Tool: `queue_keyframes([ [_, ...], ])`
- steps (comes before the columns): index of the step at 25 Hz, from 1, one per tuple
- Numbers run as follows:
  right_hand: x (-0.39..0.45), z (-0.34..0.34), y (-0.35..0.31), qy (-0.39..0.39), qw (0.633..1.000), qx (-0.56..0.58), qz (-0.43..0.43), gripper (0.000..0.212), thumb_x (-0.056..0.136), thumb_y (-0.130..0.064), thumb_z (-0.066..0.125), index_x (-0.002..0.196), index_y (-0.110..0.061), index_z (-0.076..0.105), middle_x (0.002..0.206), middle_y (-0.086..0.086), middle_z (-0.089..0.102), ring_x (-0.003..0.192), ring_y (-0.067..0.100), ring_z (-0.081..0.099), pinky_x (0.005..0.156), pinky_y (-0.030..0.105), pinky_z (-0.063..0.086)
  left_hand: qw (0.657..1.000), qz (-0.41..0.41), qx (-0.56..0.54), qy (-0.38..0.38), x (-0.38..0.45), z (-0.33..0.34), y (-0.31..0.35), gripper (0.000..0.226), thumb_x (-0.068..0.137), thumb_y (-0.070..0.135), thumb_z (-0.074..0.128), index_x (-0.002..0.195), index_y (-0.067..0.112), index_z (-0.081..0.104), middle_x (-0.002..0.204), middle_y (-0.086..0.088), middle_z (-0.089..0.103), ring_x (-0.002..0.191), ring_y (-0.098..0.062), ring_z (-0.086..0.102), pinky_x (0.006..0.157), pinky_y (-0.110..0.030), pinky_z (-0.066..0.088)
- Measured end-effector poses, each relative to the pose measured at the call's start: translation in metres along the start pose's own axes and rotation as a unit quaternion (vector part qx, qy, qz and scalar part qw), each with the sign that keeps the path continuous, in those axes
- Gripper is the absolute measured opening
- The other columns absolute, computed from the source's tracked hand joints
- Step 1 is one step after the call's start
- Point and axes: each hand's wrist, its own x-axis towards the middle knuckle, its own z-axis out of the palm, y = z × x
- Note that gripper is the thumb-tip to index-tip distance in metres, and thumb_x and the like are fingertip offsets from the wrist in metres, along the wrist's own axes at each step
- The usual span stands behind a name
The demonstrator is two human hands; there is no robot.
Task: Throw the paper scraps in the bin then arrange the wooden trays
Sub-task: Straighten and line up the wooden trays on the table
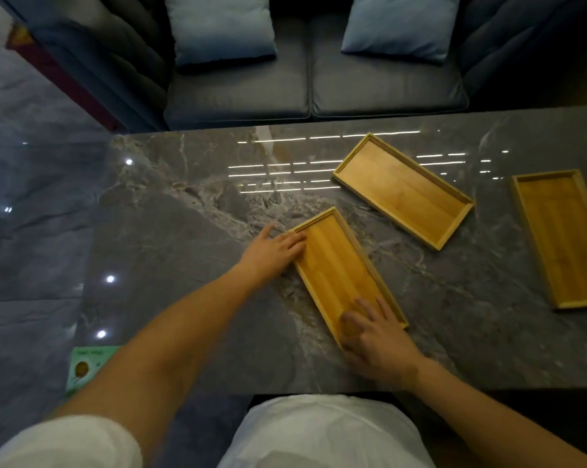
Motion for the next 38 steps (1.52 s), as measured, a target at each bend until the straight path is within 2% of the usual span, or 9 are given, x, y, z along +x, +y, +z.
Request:
queue_keyframes([
  [4, 0.026, 0.001, -0.022, -0.002, 1.0, 0.018, 0.018, 0.043, 0.089, -0.053, 0.043, 0.13, -0.041, 0.05, 0.151, -0.003, 0.03, 0.142, 0.035, 0.018, 0.112, 0.061, 0.015, 1.0, 0.013, -0.021, -0.018, 0.015, -0.013, 0.005, 0.068, 0.097, 0.021, 0.05, 0.153, 0.021, 0.011, 0.164, -0.001, 0.003, 0.15, -0.024, 0.004, 0.119, -0.058, 0.008],
  [8, 0.011, 0.007, -0.015, 0.087, 0.991, 0.067, 0.078, 0.071, 0.075, -0.058, 0.062, 0.139, -0.042, 0.037, 0.152, 0.004, 0.036, 0.14, 0.038, 0.029, 0.109, 0.056, 0.031, 0.975, -0.05, -0.214, 0.016, -0.023, 0.004, 0.038, 0.076, 0.088, 0.052, 0.053, 0.151, 0.028, 0.018, 0.164, -0.006, 0.005, 0.15, -0.027, 0.002, 0.119, -0.055, 0.008],
  [11, -0.011, 0.024, 0.005, 0.073, 0.976, 0.096, 0.183, 0.109, 0.059, -0.079, 0.057, 0.147, -0.049, 0.001, 0.162, 0.005, 0.002, 0.147, 0.036, 0.003, 0.114, 0.058, 0.018, 0.959, -0.032, -0.283, -0.003, -0.07, 0.038, 0.079, 0.103, 0.07, 0.081, 0.048, 0.151, 0.039, 0.001, 0.162, -0.002, -0.018, 0.148, -0.025, -0.015, 0.117, -0.051, -0.003],
  [13, -0.016, 0.035, 0.016, 0.033, 0.978, 0.087, 0.188, 0.114, 0.056, -0.081, 0.055, 0.144, -0.051, -0.01, 0.161, 0.003, -0.012, 0.147, 0.034, -0.007, 0.115, 0.06, 0.011, 0.956, -0.045, -0.287, -0.031, -0.085, 0.057, 0.099, 0.112, 0.064, 0.087, 0.048, 0.149, 0.041, -0.008, 0.159, -0.001, -0.029, 0.146, -0.024, -0.024, 0.116, -0.052, -0.008],
  [16, -0.014, 0.04, 0.025, 0.034, 0.983, 0.062, 0.172, 0.109, 0.064, -0.067, 0.069, 0.144, -0.05, -0.003, 0.162, 0.002, -0.007, 0.148, 0.031, 0.0, 0.116, 0.058, 0.014, 0.962, -0.068, -0.263, -0.034, -0.083, 0.063, 0.114, 0.113, 0.063, 0.085, 0.051, 0.15, 0.038, -0.004, 0.157, -0.004, -0.032, 0.146, -0.025, -0.025, 0.116, -0.055, -0.007],
  [21, -0.004, 0.04, 0.02, 0.061, 0.981, 0.052, 0.175, 0.101, 0.062, -0.068, 0.07, 0.144, -0.042, 0.017, 0.162, 0.008, 0.005, 0.147, 0.032, 0.007, 0.115, 0.058, 0.018, 0.968, -0.088, -0.236, -0.012, -0.082, 0.071, 0.112, 0.106, 0.067, 0.079, 0.055, 0.149, 0.032, 0.005, 0.158, -0.006, -0.029, 0.147, -0.024, -0.02, 0.118, -0.058, -0.004],
  [26, 0.034, 0.018, 0.008, 0.069, 0.984, 0.047, 0.158, 0.097, 0.067, -0.075, 0.06, 0.144, -0.044, 0.01, 0.162, 0.007, -0.001, 0.147, 0.031, -0.004, 0.117, 0.058, 0.006, 0.974, -0.098, -0.205, -0.021, -0.083, 0.072, 0.056, 0.108, 0.063, 0.085, 0.05, 0.149, 0.035, 0.008, 0.159, 0.001, -0.027, 0.148, -0.022, -0.019, 0.118, -0.059, -0.004],
  [34, 0.063, 0.002, 0.002, 0.058, 0.984, 0.081, 0.148, 0.091, 0.073, -0.074, 0.056, 0.144, -0.047, 0.006, 0.161, -0.001, -0.01, 0.146, 0.034, -0.004, 0.116, 0.062, 0.007, 0.974, -0.108, -0.195, -0.043, -0.082, 0.069, 0.021, 0.111, 0.062, 0.087, 0.049, 0.149, 0.035, 0.004, 0.158, 0.002, -0.03, 0.147, -0.022, -0.023, 0.116, -0.059, -0.008],
  [38, 0.048, -0.005, 0.027, 0.088, 0.971, 0.141, 0.171, 0.08, 0.076, -0.073, 0.052, 0.142, -0.047, 0.015, 0.162, -0.001, 0.005, 0.145, 0.03, 0.014, 0.116, 0.051, 0.021, 0.973, -0.124, -0.192, 0.035, -0.072, 0.053, 0.023, 0.093, 0.069, 0.089, 0.032, 0.145, 0.034, 0.027, 0.163, -0.003, -0.002, 0.15, -0.026, -0.006, 0.119, -0.056, -0.004],
])
